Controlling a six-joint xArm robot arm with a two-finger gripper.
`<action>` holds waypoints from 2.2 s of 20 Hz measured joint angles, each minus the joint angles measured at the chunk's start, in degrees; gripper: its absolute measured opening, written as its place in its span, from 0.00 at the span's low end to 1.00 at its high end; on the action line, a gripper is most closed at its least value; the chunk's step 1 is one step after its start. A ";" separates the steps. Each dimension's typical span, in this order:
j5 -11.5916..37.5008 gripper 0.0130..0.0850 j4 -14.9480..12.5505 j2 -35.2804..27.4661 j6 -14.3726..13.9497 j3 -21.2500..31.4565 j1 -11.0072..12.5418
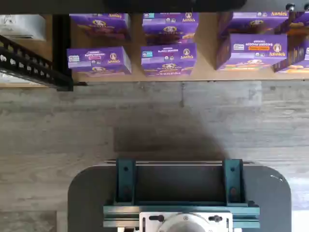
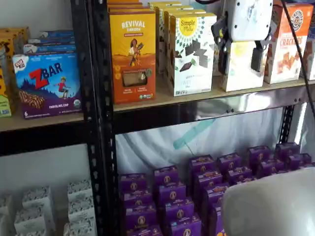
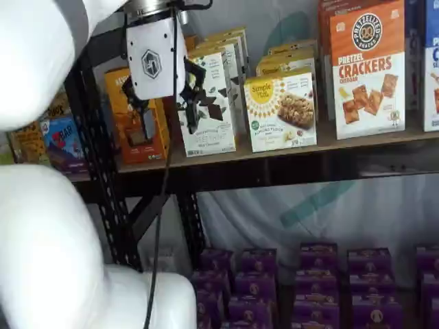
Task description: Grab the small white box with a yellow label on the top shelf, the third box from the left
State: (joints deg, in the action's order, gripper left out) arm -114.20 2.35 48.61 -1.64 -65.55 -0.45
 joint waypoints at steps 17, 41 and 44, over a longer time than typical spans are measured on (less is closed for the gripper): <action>2.28 1.00 -0.40 -0.78 1.26 0.69 1.07; 20.93 1.00 -1.73 -12.45 18.59 -2.29 18.36; 21.83 1.00 -1.64 -13.71 19.77 -3.04 19.56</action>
State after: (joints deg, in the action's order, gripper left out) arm -92.37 0.71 34.90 18.13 -68.58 19.11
